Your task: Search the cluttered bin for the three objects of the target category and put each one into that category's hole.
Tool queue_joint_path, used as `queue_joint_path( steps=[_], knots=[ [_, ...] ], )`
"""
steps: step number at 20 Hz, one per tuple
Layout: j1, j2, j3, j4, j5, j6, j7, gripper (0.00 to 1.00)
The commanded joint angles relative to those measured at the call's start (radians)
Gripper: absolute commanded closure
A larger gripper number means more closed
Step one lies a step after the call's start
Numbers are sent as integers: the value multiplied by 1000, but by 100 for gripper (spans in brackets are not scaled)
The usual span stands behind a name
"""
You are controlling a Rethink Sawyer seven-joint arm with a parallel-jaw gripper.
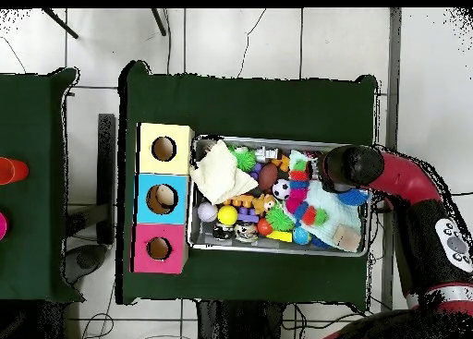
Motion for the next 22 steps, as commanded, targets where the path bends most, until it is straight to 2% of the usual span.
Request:
queue_joint_path(
  steps=[1, 7, 8, 14, 18, 22],
  knots=[
    [18, -20, 37, 22, -82, -31, -206, 100],
    [29, -205, 25, 187, -36, 1, -116, 100],
    [28, -215, 24, 199, -33, -5, -102, 100],
    [25, -114, 34, 107, -50, 4, -143, 100],
    [20, -90, 32, 116, -58, -32, -131, 100],
    [21, -99, 34, 117, -53, -25, -128, 100]
  ],
)
